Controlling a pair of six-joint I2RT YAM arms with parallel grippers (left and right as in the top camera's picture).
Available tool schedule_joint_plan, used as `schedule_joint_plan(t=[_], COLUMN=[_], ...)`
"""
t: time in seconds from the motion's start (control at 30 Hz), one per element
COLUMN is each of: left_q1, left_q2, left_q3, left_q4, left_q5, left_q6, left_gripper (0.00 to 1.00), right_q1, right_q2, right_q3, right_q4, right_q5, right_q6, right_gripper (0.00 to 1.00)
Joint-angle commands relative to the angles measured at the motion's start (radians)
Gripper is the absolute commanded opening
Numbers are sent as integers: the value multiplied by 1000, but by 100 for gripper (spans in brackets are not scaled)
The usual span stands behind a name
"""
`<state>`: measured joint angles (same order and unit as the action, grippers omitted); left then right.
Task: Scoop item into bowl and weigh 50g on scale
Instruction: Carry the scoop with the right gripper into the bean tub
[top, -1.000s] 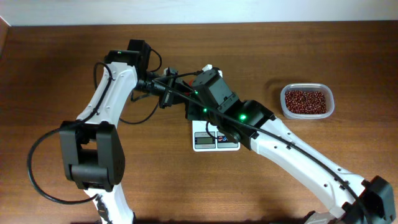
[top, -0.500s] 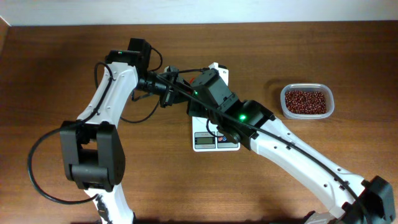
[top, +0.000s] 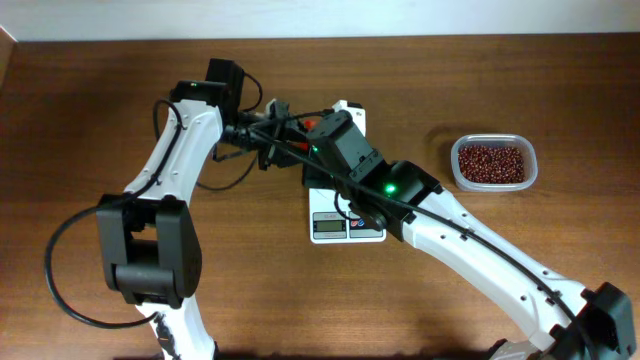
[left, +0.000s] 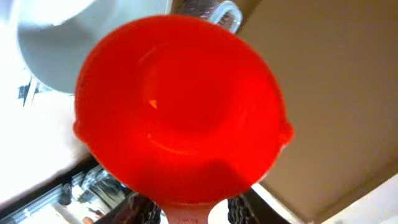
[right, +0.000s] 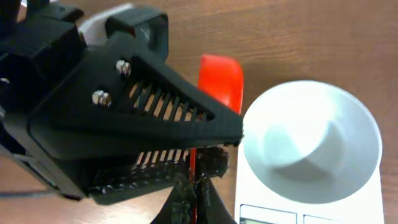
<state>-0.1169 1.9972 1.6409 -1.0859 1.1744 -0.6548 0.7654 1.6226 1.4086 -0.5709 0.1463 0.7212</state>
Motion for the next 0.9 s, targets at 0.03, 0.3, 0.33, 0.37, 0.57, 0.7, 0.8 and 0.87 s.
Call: schedule_joint_plan(t=[0.03, 0.3, 0.33, 0.37, 0.57, 0.7, 0.8, 0.87], left_q1=[2, 4, 3, 3, -2, -16, -49, -71], left_q2=[-19, -19, -19, -19, -19, -19, -19, -19], left_q3=[10, 12, 13, 16, 26, 26, 26, 26], left_q4=[88, 212, 230, 241, 238, 217, 175, 168], left_q5=[4, 3, -3, -24, -174, -246, -416, -475], left_q6=[198, 268, 269, 269, 441, 589, 662, 687], left_gripper=[52, 99, 99, 99, 100, 100, 99, 100], right_q1=[-21, -359, -403, -446, -748, -903, -951, -952], right_q2=[-14, -13, -13, -13, 40, 130, 222, 279], right_q3=[123, 444, 465, 480, 482, 482, 482, 481], right_q4=[-121, -667, -715, -757, -922, -933, -945, -945], right_q5=[-93, -379, -379, -379, -370, -275, -260, -218], right_q6=[-128, -352, -377, -404, -592, -613, -668, -692], right_gripper=[4, 4, 4, 4, 4, 4, 4, 4])
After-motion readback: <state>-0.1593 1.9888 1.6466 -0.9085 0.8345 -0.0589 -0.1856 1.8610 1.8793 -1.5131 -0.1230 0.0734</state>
